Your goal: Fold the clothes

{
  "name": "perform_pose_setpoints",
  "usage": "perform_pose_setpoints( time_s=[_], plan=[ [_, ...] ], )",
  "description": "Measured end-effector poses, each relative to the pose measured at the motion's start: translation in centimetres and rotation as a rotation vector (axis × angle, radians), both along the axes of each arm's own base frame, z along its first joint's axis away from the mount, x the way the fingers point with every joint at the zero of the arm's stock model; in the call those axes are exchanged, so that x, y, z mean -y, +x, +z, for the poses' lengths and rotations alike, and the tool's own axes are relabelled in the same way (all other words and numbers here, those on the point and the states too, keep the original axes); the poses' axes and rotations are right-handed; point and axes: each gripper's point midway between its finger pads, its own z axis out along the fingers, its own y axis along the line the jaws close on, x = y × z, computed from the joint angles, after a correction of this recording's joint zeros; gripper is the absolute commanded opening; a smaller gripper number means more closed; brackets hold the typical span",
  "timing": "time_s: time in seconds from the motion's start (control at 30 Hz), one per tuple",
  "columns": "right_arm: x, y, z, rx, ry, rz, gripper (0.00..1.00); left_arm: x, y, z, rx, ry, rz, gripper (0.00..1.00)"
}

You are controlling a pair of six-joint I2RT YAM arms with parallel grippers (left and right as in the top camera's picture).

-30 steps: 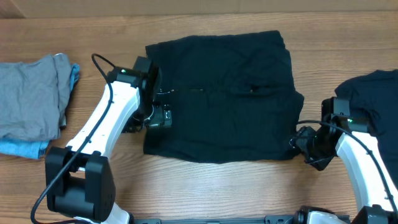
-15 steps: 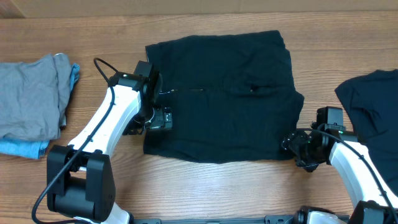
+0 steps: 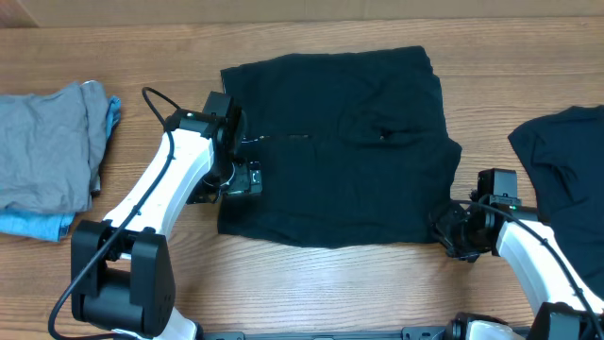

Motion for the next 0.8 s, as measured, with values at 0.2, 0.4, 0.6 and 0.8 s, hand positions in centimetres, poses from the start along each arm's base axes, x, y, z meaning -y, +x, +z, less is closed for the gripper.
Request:
perform_pose_setpoints(
  time_s=[0.2,0.4,0.6,0.8],
  plan=[
    [0.0,0.2,-0.3,0.012,0.005,-0.017,0.16,-0.3,-1.2,0.1,-0.048,0.011,0.0,1.0],
    [0.0,0.5,-0.3,0.024,0.004,-0.018,0.18,0.1,-2.8,-0.1,-0.114,-0.014,0.027,1.0],
    [0.0,0.5,-0.3,0.026,0.003,-0.02,0.22,0.7,-4.7,-3.3,-0.153,-0.065,0.049,0.96],
    [0.0,0.7,-0.2,0.033,0.002,-0.02,0.24,0.4,-4.4,-4.4,-0.12,-0.052,0.057,0.95]
  ],
)
